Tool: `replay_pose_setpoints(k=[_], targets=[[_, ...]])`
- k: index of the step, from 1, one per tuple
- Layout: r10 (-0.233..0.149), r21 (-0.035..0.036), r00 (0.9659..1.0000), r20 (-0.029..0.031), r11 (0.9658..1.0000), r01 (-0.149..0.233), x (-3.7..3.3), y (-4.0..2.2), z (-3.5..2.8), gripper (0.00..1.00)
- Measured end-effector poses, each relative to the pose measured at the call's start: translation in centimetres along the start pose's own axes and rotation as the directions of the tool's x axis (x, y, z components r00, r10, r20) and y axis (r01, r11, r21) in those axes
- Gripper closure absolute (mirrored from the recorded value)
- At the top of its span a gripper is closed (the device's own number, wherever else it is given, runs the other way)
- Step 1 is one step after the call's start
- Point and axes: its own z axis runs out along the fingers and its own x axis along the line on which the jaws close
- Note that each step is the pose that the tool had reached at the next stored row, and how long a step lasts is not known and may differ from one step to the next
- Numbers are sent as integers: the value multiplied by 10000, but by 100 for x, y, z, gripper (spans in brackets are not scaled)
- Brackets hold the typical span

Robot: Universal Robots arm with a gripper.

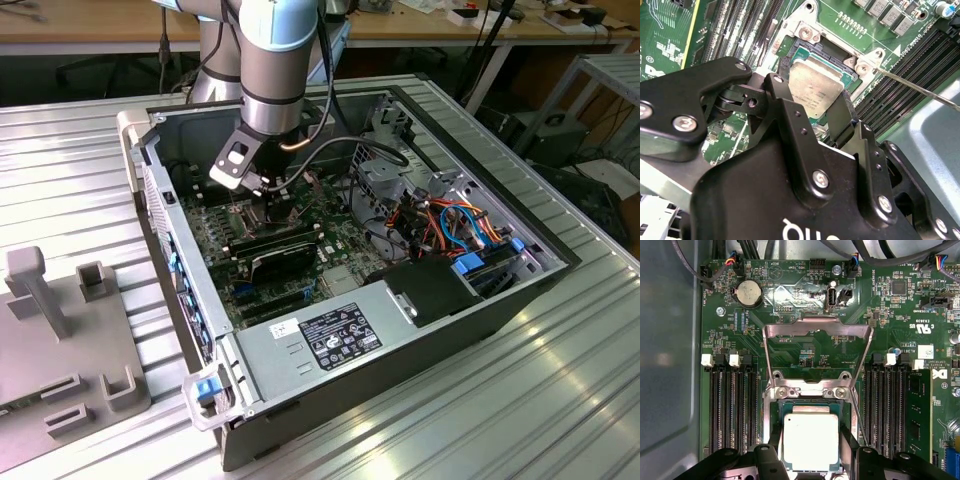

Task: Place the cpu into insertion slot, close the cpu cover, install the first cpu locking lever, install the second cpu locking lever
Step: 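Place the cpu into insertion slot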

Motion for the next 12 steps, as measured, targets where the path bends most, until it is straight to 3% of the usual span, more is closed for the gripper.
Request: replay_pose_setpoints(k=[4, 7, 8, 12], targets=[[0, -3, 10000, -5, 10000, 0, 1, 0, 2, 46], [1, 0, 10000, -1, 10000, -1, 0, 2, 1, 39], [1, 0, 10000, -1, 10000, -1, 0, 2, 1, 32], [0, 1, 10000, 2, 10000, 0, 0, 2, -4, 32]])
